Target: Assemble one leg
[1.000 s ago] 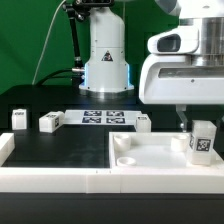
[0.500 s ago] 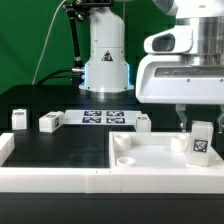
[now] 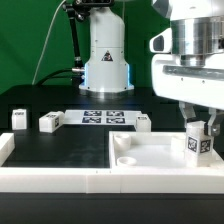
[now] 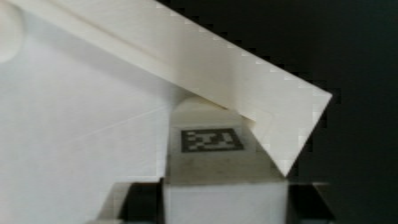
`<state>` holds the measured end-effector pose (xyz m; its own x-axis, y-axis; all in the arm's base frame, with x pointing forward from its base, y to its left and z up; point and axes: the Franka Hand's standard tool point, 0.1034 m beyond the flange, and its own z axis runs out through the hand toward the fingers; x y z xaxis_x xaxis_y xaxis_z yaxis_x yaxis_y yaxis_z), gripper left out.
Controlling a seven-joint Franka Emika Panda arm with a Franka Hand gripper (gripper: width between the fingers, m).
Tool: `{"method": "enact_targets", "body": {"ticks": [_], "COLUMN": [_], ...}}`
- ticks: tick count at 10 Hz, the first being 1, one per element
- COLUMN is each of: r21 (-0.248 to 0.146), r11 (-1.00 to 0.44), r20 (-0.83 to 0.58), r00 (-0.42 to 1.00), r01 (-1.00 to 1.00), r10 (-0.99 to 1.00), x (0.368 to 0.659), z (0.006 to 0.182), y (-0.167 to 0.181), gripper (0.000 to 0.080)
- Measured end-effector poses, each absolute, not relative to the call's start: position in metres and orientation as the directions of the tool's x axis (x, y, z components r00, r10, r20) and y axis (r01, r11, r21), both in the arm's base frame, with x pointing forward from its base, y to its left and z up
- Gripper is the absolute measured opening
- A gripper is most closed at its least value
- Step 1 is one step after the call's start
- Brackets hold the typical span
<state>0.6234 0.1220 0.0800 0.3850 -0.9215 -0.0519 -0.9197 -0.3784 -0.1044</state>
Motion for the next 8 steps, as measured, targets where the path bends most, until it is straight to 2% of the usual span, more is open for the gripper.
{"method": "enact_targets", "body": {"ticks": [5,7,8], "r21": [-0.067,-0.056,-0.047], "r11": [0.161,0.248,0.296], "r20": [-0.112,-0.125,-0.134], "r00": [-0.153,-0.24,-0.287], "r01": [-0.985,-0.967,-0.954], "r10": [-0.982,-0.963,-0.948], "x": [0.6237,0.6244,0.6238], "z": [0.0808,0.0808,0.0804], "y": [0.1291,0.1282,0.1302], "gripper": [0.0294,0.0294,0.0369]}}
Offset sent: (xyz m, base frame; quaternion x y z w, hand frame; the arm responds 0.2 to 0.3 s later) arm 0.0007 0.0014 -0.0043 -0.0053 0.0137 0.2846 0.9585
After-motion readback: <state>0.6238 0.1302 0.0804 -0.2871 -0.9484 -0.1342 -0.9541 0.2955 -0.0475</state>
